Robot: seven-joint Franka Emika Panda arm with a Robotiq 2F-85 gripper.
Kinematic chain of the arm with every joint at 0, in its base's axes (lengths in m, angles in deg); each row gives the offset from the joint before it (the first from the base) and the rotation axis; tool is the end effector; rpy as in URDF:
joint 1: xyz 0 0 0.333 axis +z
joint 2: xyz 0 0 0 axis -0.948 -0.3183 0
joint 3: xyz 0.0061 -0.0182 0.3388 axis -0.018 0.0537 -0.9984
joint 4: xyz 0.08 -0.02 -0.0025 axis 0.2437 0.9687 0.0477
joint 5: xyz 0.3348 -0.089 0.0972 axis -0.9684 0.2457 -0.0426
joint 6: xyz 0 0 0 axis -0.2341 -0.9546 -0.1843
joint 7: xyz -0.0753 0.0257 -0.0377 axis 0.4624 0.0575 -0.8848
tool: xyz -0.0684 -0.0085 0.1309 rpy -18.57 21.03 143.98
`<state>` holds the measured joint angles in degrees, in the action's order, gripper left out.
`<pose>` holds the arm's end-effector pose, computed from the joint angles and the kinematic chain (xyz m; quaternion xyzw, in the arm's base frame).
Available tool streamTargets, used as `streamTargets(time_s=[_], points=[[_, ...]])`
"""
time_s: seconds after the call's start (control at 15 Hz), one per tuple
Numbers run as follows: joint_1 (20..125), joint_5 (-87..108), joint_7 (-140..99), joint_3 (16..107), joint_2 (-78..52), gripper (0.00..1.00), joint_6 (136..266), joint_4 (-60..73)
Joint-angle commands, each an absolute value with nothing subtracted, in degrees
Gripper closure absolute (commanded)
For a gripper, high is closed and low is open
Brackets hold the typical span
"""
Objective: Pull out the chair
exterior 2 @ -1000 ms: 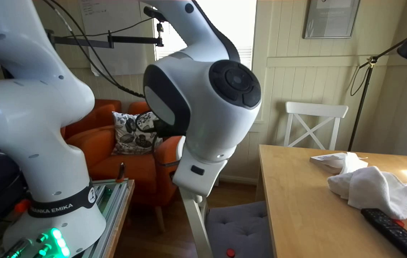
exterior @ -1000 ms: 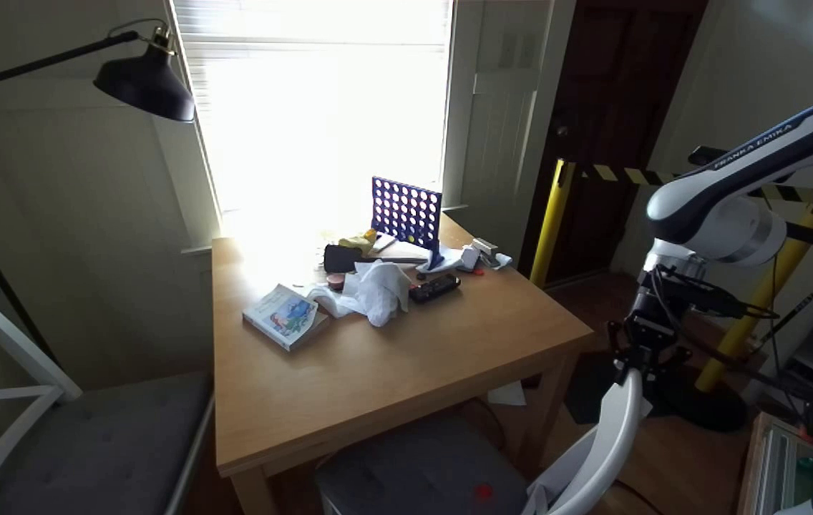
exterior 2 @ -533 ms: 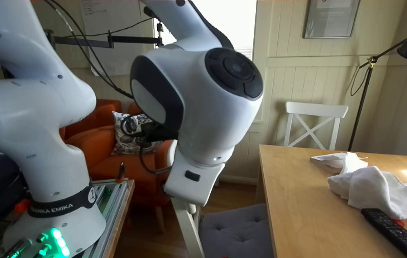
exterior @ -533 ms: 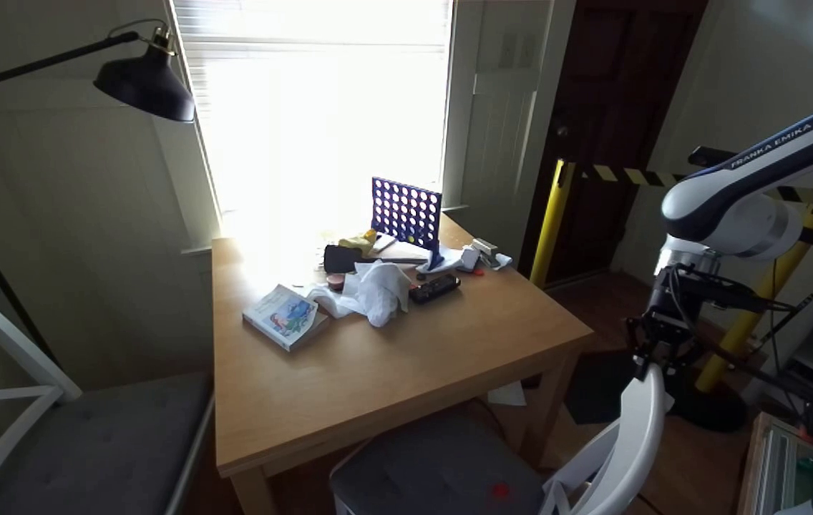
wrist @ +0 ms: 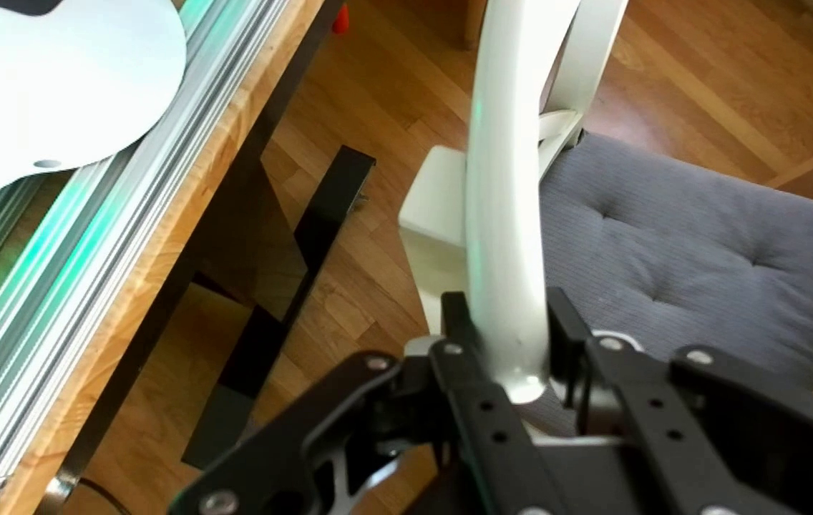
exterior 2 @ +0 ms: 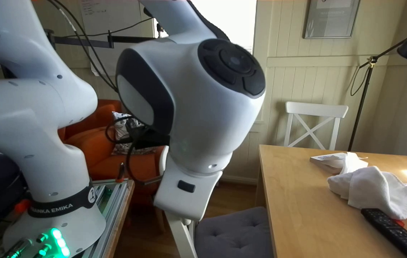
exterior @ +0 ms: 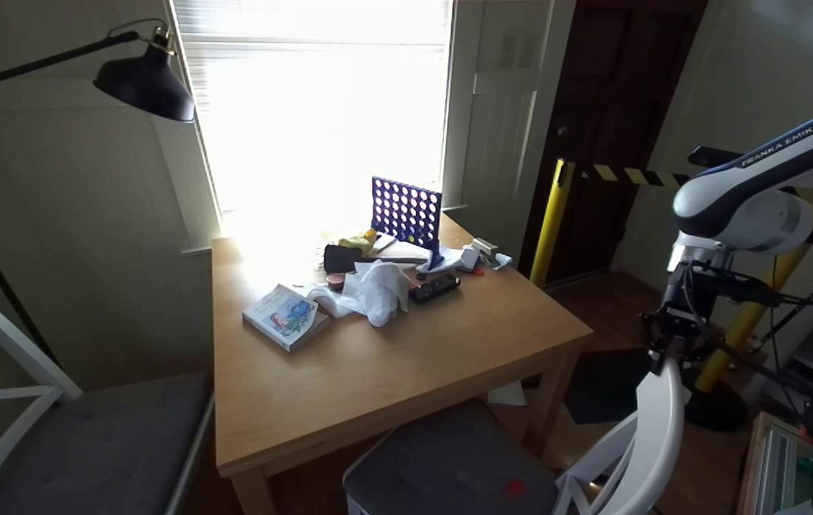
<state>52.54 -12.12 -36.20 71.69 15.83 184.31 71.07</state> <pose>0.2655 -0.1314 0.2772 -0.8063 0.5206 0.2139 0.1820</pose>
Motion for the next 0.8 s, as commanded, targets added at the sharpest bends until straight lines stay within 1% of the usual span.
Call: streamTargets(time_s=[0.0, 0.73], points=[[48.8, -3.2, -40.47, 73.33, 17.95, 0.93, 178.63, 68.17], [47.29, 3.11, -35.59, 74.98, 15.38, 0.93, 176.98, 65.21]])
